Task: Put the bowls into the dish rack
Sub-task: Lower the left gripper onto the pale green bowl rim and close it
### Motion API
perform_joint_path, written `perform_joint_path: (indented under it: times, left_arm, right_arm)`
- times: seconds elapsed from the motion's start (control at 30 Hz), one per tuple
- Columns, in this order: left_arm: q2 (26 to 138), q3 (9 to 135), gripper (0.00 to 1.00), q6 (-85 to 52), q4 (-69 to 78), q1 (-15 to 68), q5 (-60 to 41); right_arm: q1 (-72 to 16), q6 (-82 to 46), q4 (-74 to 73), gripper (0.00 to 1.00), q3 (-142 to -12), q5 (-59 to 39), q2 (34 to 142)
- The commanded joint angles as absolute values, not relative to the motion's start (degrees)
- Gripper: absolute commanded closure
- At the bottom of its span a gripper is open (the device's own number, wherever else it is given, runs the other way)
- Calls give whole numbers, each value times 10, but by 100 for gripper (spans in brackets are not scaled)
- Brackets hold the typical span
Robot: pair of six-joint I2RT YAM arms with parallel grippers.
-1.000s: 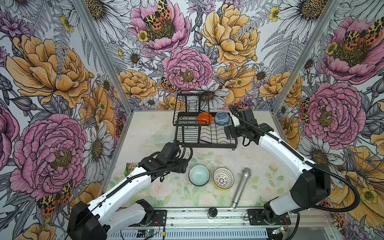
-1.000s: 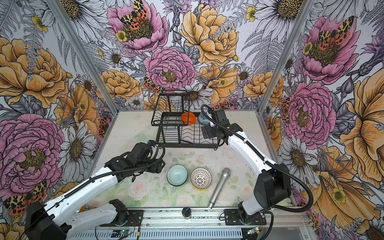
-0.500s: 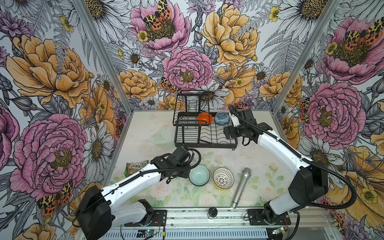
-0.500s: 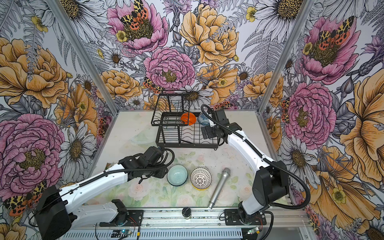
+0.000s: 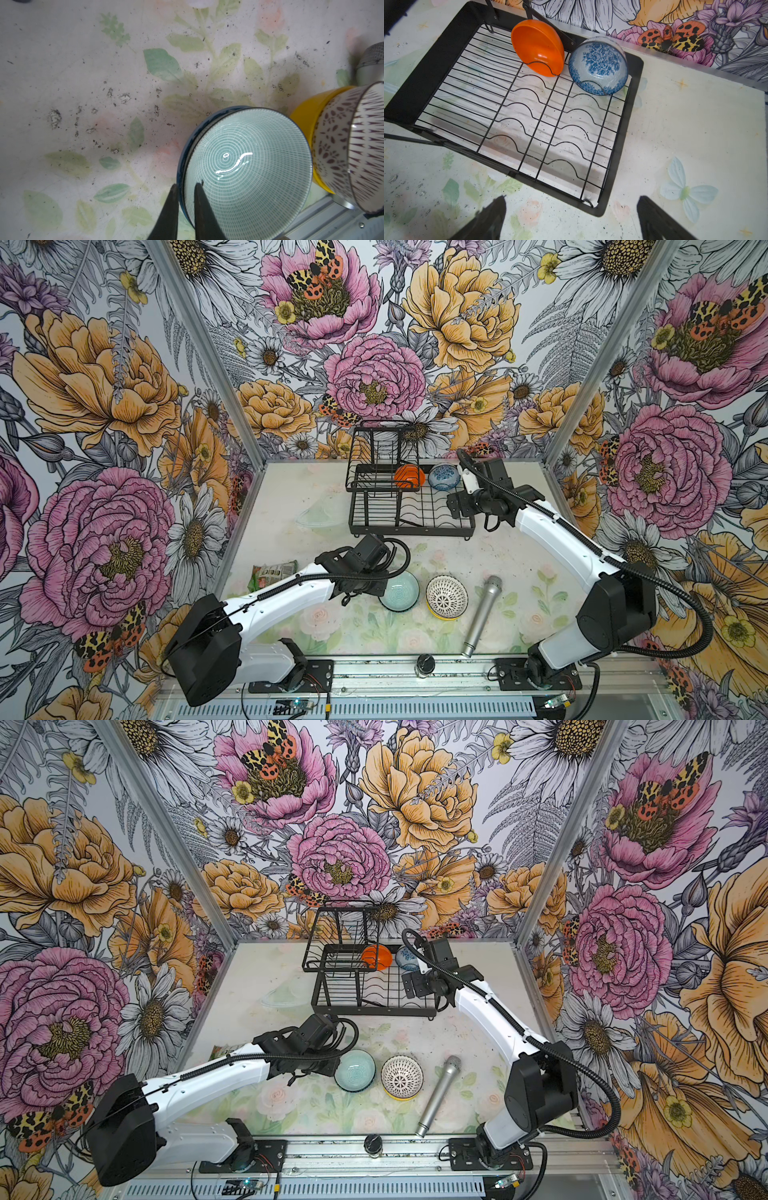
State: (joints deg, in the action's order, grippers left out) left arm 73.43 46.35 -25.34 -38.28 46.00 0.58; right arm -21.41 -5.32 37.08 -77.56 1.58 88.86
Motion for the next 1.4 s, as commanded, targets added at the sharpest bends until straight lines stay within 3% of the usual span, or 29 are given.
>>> perform_joint_path:
  times: [0.0, 0.47, 0.97, 1.37]
  left_arm:
    - [738, 456, 83, -251, -366, 464, 6]
    - [753, 450, 87, -248, -357, 464, 8]
    - [746, 463, 100, -257, -374, 465, 17]
    - [744, 516, 98, -248, -444, 478, 70]
  right_arm:
    - [-212, -54, 371, 0, -790, 6, 892]
    - [-212, -53, 371, 0, -788, 4, 889]
    - [-212, -54, 371, 1, -786, 0, 887]
    - [-212, -54, 370, 1, -784, -5, 885]
